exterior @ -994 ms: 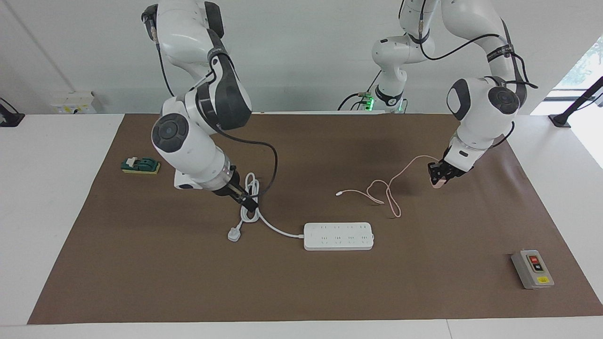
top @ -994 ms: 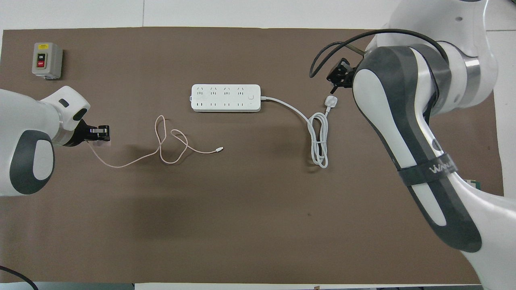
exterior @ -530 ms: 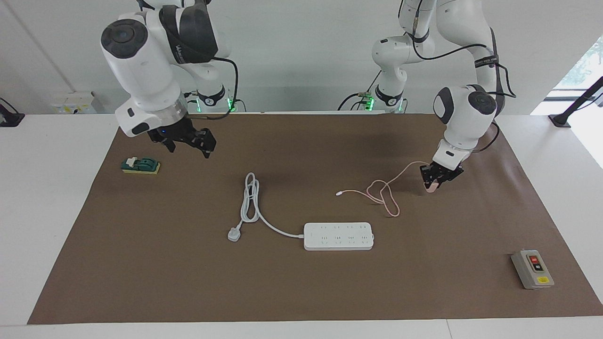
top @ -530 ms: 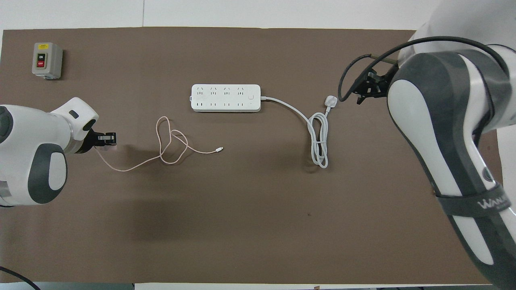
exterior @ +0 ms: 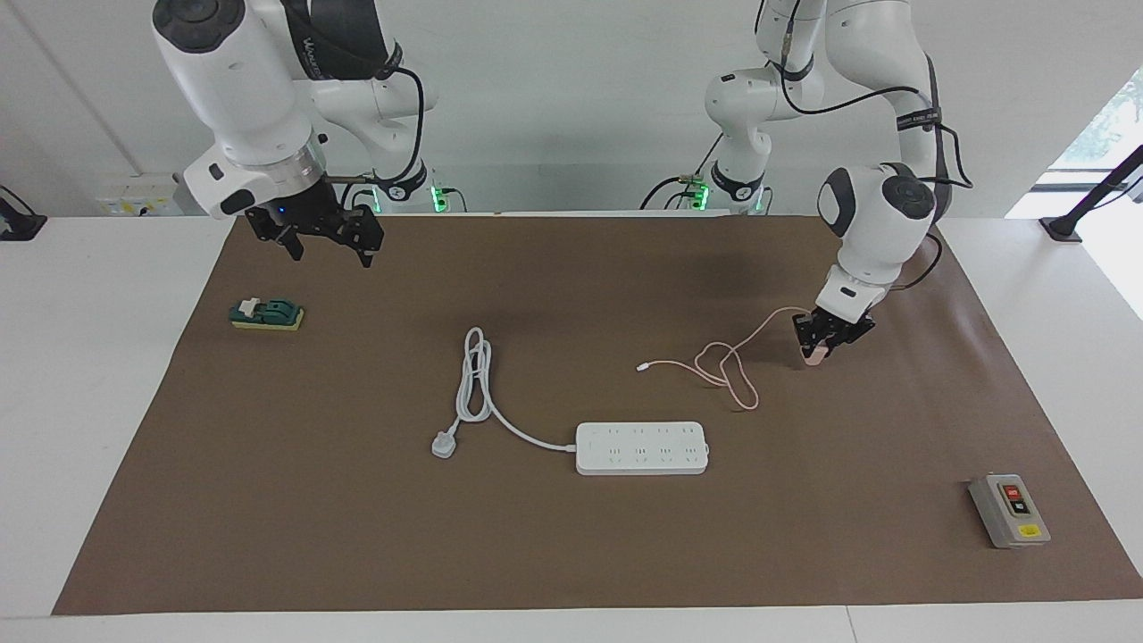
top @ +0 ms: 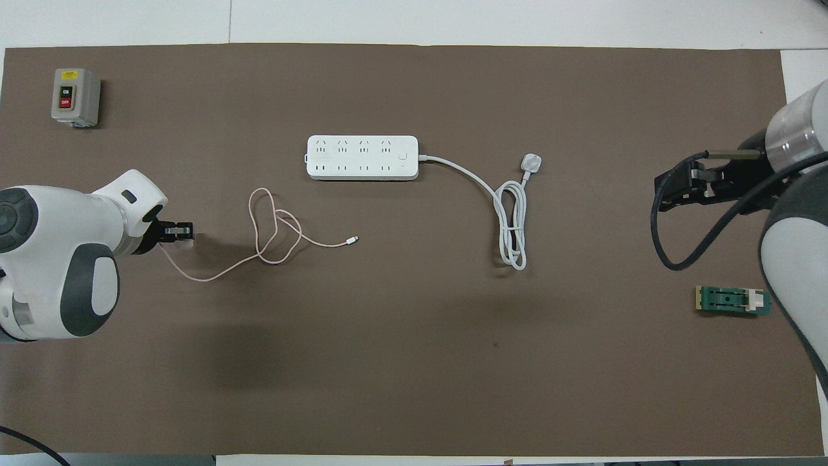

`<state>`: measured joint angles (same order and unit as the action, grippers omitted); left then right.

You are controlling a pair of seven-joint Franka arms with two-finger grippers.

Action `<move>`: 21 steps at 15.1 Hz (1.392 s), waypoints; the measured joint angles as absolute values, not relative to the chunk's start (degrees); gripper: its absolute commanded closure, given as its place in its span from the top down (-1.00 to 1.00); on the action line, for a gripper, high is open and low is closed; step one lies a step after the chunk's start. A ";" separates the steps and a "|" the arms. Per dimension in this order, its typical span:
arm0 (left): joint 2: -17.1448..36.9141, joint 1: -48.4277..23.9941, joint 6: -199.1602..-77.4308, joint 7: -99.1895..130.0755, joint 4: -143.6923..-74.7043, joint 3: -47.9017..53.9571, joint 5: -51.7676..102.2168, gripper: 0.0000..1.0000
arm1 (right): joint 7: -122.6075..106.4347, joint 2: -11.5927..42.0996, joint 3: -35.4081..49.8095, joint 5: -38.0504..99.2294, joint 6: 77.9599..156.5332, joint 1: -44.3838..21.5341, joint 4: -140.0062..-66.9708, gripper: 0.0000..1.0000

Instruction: Unplug charger and place it aside

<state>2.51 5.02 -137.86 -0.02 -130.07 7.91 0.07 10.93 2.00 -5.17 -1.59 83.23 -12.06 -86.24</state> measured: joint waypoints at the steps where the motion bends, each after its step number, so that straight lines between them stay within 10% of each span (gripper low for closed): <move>1: 2.51 5.55 -137.86 -0.41 -130.09 7.83 0.07 1.00 | 10.57 1.71 -5.17 -1.59 83.23 -11.76 -86.70 1.00; 10: 2.12 11.90 -134.30 -8.30 -127.39 7.48 0.11 1.00 | 9.61 1.58 -4.54 -1.46 83.43 -11.28 -87.20 1.00; 21: 1.61 11.89 -94.70 1.63 -98.29 7.75 0.37 1.00 | 1.58 2.22 -2.96 -0.88 81.06 -6.63 -87.22 1.00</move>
